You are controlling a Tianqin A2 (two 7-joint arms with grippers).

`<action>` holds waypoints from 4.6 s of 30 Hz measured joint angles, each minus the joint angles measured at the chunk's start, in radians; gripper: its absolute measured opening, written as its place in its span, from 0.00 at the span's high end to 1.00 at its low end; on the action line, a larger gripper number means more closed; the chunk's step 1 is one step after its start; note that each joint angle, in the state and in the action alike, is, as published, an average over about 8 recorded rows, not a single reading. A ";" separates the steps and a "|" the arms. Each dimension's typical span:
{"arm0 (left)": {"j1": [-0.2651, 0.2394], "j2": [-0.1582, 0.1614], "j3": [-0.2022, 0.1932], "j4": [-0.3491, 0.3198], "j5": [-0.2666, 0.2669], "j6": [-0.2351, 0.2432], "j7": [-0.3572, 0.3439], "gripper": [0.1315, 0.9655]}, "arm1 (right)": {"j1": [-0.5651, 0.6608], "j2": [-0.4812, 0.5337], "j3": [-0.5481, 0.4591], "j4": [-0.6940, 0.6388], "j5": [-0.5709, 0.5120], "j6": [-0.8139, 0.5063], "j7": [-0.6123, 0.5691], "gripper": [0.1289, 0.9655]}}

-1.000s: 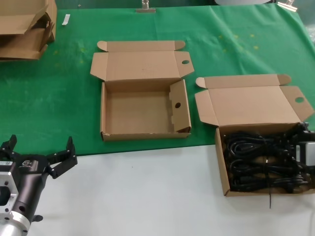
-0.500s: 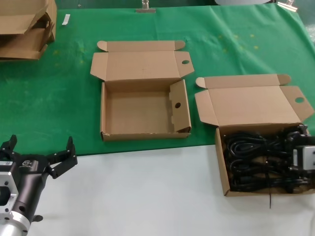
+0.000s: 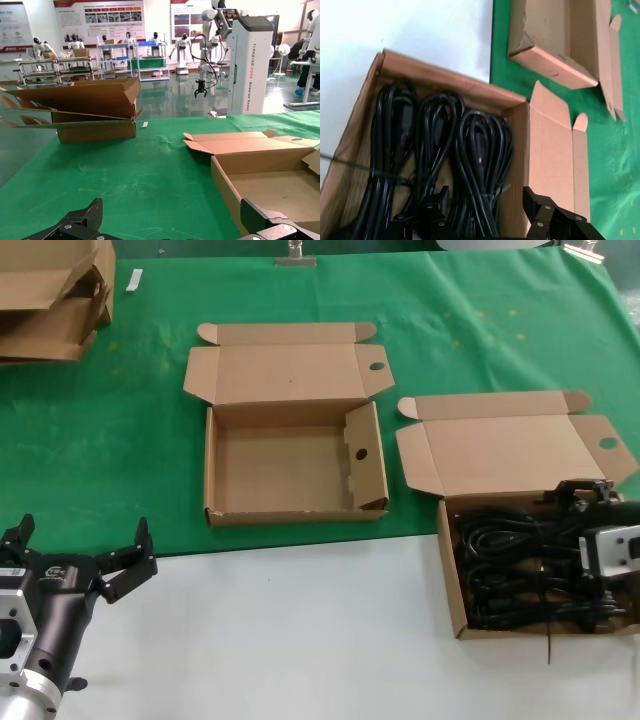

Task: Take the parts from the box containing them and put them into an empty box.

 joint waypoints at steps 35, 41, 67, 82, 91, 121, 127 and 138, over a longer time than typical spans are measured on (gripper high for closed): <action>0.000 0.000 0.000 0.000 0.000 0.000 0.000 0.00 | 0.023 -0.032 -0.021 -0.046 -0.005 0.001 -0.037 0.88; 0.000 0.000 0.000 0.000 0.000 0.000 0.000 0.00 | -0.012 0.011 0.019 0.074 -0.003 -0.010 0.026 0.91; 0.000 0.000 0.000 0.000 0.000 0.000 0.000 0.00 | 0.160 -0.440 -0.091 -0.022 -0.226 0.154 0.001 0.92; 0.000 0.000 0.000 0.000 0.000 0.000 0.000 0.00 | 0.318 -0.662 -0.174 -0.488 -0.178 0.318 -0.191 0.92; 0.000 0.000 0.000 0.000 0.000 0.000 0.000 0.00 | 0.350 -0.691 -0.173 -0.604 -0.094 0.359 -0.258 0.92; 0.000 0.000 0.000 0.000 0.000 0.000 0.000 0.00 | 0.132 -0.408 0.016 -0.171 -0.050 0.286 -0.001 0.27; 0.000 0.000 0.000 0.000 0.000 0.000 0.000 0.00 | 0.070 -0.410 0.044 -0.139 0.007 0.325 0.011 0.16; 0.000 0.000 0.000 0.000 0.000 0.000 0.000 0.00 | -0.065 -0.414 0.106 -0.069 0.129 0.410 0.038 0.06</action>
